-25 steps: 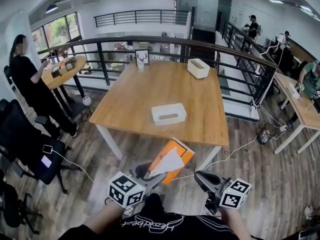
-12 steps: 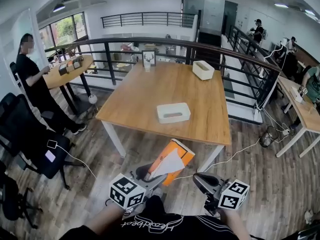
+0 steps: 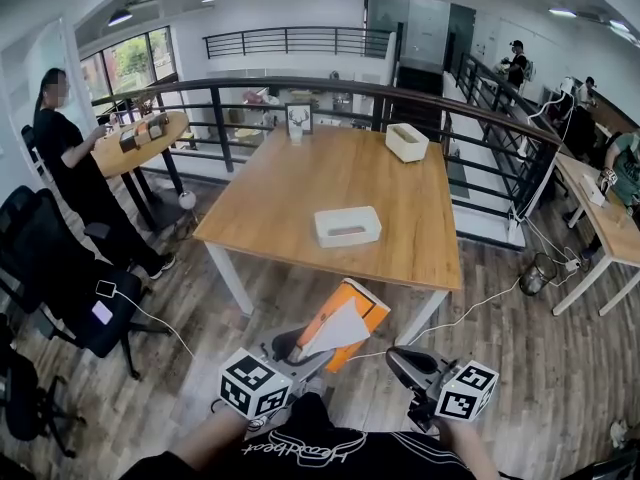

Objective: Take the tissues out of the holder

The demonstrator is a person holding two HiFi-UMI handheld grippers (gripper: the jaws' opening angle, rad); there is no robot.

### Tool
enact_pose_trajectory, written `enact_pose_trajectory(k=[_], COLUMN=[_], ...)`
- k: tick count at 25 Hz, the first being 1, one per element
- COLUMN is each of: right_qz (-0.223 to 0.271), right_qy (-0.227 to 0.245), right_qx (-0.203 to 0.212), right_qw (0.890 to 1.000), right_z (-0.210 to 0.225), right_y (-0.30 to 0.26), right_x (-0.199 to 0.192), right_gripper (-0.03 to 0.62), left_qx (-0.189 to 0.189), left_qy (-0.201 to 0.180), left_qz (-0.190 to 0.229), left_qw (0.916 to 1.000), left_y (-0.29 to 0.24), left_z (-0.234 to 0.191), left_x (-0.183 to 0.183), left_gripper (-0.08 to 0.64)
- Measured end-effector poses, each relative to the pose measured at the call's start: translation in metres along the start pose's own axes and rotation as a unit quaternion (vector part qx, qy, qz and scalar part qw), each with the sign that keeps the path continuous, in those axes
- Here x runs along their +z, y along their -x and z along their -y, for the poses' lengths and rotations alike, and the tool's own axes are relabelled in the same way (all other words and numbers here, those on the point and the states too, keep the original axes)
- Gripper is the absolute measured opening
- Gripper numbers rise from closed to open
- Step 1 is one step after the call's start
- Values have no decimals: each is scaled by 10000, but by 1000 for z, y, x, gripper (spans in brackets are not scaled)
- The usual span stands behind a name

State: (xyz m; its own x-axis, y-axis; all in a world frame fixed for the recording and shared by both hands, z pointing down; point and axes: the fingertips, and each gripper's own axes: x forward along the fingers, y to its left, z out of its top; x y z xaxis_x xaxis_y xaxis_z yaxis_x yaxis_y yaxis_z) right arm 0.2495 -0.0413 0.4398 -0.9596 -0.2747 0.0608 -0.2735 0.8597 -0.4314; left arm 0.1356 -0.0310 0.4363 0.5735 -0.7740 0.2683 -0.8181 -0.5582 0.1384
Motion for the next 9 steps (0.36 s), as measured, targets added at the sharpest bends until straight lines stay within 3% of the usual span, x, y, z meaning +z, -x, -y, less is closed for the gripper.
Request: enact_pose_trajectory(k=[9], right_qz=[37], right_qy=[43], right_qx=[-32], right_qw=[10000], right_z=[0], right_y=[7], right_x=[2], right_gripper=[17], left_qx=[-7], left_qy=[-10], left_qz=[-16], left_qw=[10000], left_y=[-2], left_z=[7], left_x=[1], left_gripper=[244])
